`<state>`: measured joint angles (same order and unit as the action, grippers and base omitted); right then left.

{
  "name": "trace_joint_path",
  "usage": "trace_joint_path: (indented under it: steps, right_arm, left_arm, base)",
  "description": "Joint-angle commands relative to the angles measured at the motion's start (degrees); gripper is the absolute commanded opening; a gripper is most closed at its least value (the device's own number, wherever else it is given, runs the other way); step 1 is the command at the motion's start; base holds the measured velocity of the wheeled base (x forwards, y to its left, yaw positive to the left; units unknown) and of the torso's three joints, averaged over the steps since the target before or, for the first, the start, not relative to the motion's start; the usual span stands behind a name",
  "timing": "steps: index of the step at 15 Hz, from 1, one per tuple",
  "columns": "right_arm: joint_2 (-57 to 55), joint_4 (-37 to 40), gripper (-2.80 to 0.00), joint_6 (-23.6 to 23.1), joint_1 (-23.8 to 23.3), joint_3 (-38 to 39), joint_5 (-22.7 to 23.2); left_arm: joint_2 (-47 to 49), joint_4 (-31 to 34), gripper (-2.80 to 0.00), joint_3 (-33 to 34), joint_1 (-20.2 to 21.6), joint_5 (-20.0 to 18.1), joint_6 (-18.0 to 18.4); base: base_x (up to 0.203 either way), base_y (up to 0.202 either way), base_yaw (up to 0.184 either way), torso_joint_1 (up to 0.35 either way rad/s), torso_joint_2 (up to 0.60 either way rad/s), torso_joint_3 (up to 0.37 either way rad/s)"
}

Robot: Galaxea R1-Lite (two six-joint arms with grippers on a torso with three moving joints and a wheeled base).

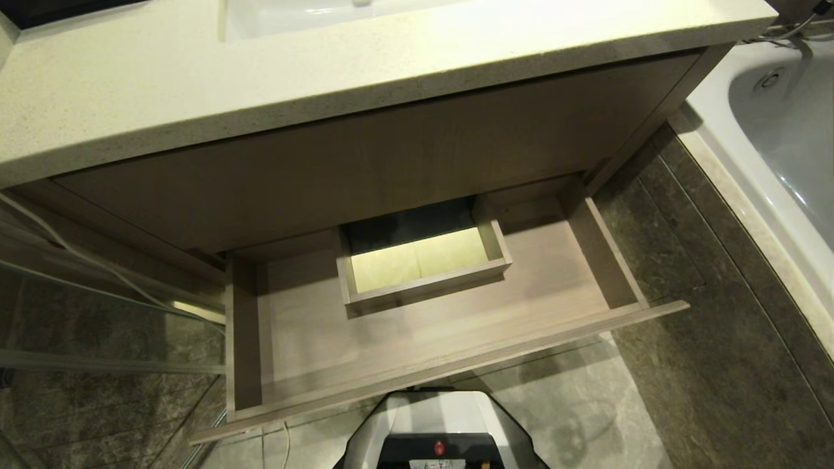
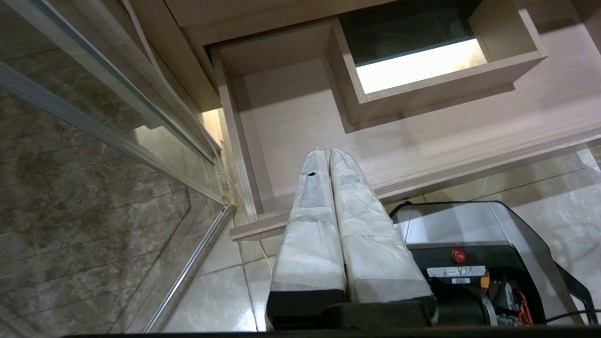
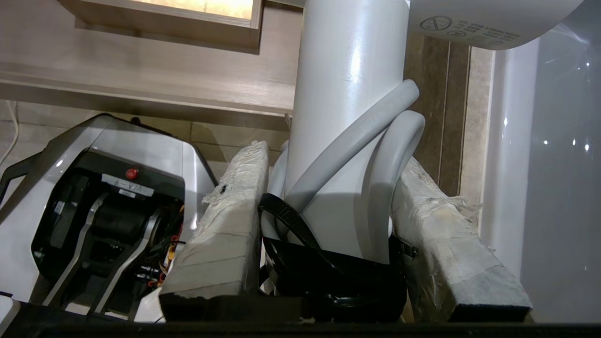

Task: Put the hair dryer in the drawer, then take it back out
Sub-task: Put it into the drawer

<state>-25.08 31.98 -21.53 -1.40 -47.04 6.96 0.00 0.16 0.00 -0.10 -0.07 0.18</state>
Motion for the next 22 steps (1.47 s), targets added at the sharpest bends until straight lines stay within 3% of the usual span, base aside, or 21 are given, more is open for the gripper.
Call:
trace_joint_path:
  steps: [1,14,22]
  right_arm:
    - [0.03,0.02,-2.8,-0.18,0.0,0.38,0.07]
    - [0.64,-1.83,-2.8,-0.18,0.03,1.6,-0.02]
    - [0.29,-2.18,-2.8,-0.09,0.08,3.18,0.07]
  left_arm:
    - [0.0,0.02,-2.8,0.09,0.01,-0.01,-0.01]
    - [0.0,0.02,-2.8,0.09,0.01,-0.01,-0.01]
    - [0.0,0.02,-2.8,0.09,0.01,-0.01,-0.01]
  base:
    - [0.0,0.0,0.0,-0.249,0.41,0.166]
    - [0.0,0.0,0.0,-0.329,0.5,0.176]
    - [0.0,0.0,0.0,-0.06,0.39,0.323]
